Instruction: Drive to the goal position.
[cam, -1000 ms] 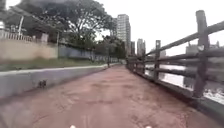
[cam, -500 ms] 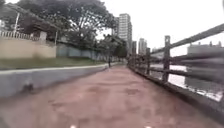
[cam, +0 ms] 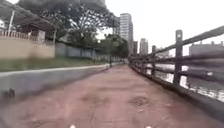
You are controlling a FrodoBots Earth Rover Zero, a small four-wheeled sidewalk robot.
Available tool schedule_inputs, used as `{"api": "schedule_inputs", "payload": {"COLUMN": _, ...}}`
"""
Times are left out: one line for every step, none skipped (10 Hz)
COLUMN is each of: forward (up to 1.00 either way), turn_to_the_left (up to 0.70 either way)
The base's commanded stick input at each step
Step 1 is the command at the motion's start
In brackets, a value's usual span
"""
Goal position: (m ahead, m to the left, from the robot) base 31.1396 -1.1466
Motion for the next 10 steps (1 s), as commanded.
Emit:
{"api": "schedule_inputs", "payload": {"forward": 1.00, "turn_to_the_left": 0.03}}
{"api": "schedule_inputs", "payload": {"forward": 1.00, "turn_to_the_left": 0.03}}
{"api": "schedule_inputs", "payload": {"forward": 1.00, "turn_to_the_left": 0.03}}
{"api": "schedule_inputs", "payload": {"forward": 1.00, "turn_to_the_left": 0.03}}
{"api": "schedule_inputs", "payload": {"forward": 1.00, "turn_to_the_left": 0.03}}
{"api": "schedule_inputs", "payload": {"forward": 1.00, "turn_to_the_left": 0.03}}
{"api": "schedule_inputs", "payload": {"forward": 1.00, "turn_to_the_left": 0.03}}
{"api": "schedule_inputs", "payload": {"forward": 1.00, "turn_to_the_left": 0.03}}
{"api": "schedule_inputs", "payload": {"forward": 1.00, "turn_to_the_left": 0.03}}
{"api": "schedule_inputs", "payload": {"forward": 1.00, "turn_to_the_left": 0.03}}
